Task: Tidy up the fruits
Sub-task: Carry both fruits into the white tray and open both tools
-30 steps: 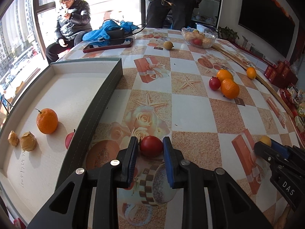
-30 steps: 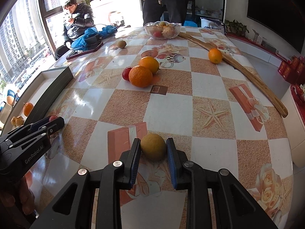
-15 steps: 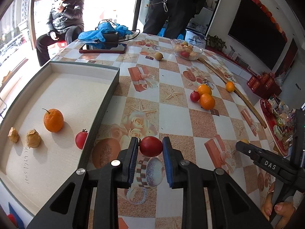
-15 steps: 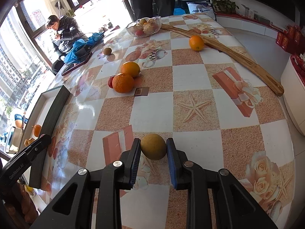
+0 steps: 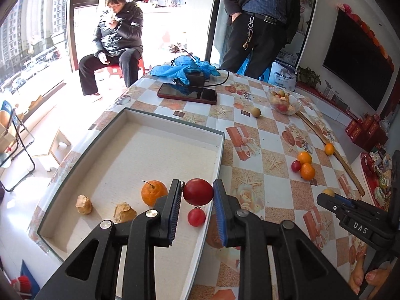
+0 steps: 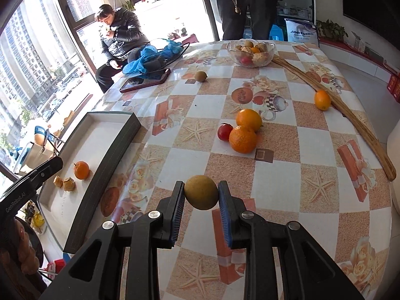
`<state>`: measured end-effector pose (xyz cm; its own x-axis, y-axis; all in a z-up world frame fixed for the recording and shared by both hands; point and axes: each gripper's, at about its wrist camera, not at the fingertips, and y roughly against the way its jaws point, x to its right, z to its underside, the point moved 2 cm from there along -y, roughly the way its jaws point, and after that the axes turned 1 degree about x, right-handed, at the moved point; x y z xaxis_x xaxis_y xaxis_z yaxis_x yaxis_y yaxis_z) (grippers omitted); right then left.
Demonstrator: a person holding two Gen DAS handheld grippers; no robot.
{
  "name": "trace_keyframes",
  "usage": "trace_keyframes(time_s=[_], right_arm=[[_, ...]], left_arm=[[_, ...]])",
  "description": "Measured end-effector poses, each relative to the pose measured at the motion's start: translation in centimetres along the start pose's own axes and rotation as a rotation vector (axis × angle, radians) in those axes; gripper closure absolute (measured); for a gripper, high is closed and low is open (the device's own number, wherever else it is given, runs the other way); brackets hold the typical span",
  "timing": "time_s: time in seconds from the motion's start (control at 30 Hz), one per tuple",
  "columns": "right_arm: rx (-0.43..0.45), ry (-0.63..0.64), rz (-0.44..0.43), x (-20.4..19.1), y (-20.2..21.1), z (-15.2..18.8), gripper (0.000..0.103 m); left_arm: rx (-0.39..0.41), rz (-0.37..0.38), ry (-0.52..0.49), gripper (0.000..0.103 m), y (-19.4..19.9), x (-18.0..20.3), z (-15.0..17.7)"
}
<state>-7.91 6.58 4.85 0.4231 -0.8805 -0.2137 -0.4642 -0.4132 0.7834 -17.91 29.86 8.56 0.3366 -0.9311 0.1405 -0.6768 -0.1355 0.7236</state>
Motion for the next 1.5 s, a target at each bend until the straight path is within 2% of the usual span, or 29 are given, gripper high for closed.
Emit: trace_keyframes(time_s=[0.27, 0.6, 1.0, 1.07, 1.13, 1.23, 1.27, 1.33, 1.37, 1.4, 1.43, 1.5], right_arm=[[-0.027, 0.094, -0.078, -6.6, -2.3, -2.9, 0.075], [-0.094, 0.209, -0.154, -14.8, -6.5, -4.1, 0.075], [-0.164, 0.249, -0.171, -17.8, -10.1, -3.8, 0.075], [-0.172, 0.251, -0.165, -17.8, -10.4, -3.7, 0.075], [-0.193, 0.244, -0.175, -17.8, -10.8, -3.6, 0.075], [-0.211, 0.229, -0.182, -17.5, -11.1, -3.5, 0.074], [-0.216, 0.220, -0.185, -17.4, -11.1, -3.5, 0.074], [-0.215, 0.208, -0.189, -17.2, -10.9, -3.6, 0.066], [-0.206, 0.205, -0.183, -17.1, -10.7, -3.7, 0.048], [-0.191, 0.200, -0.201, -16.9, -10.4, -3.8, 0.036], [-0.183, 0.194, -0.224, -16.9, -10.1, -4.0, 0.030], [-0.162, 0.192, -0.231, -16.9, -9.6, -4.2, 0.007]], left_arm=[[-0.006, -0.079, 0.063, 0.075, -0.7, -5.3, -1.0], [-0.062, -0.113, 0.057, 0.075, -3.5, -6.8, -0.2], [-0.074, -0.144, 0.063, 0.073, -5.3, -8.2, -0.3], [-0.074, -0.143, 0.062, 0.066, -5.5, -8.2, -0.2], [-0.070, -0.160, 0.068, 0.040, -5.5, -8.3, -0.1], [-0.052, -0.181, 0.084, 0.026, -5.2, -8.9, 0.0], [-0.051, -0.177, 0.094, 0.025, -5.2, -9.0, 0.1], [-0.046, -0.189, 0.108, 0.024, -5.1, -9.3, 0.1], [-0.042, -0.207, 0.113, 0.024, -5.0, -9.5, 0.0], [-0.041, -0.212, 0.122, 0.024, -5.0, -9.8, 0.0], [-0.043, -0.210, 0.133, 0.023, -4.9, -10.0, -0.1], [-0.048, -0.203, 0.158, 0.023, -4.8, -10.5, -0.1]])
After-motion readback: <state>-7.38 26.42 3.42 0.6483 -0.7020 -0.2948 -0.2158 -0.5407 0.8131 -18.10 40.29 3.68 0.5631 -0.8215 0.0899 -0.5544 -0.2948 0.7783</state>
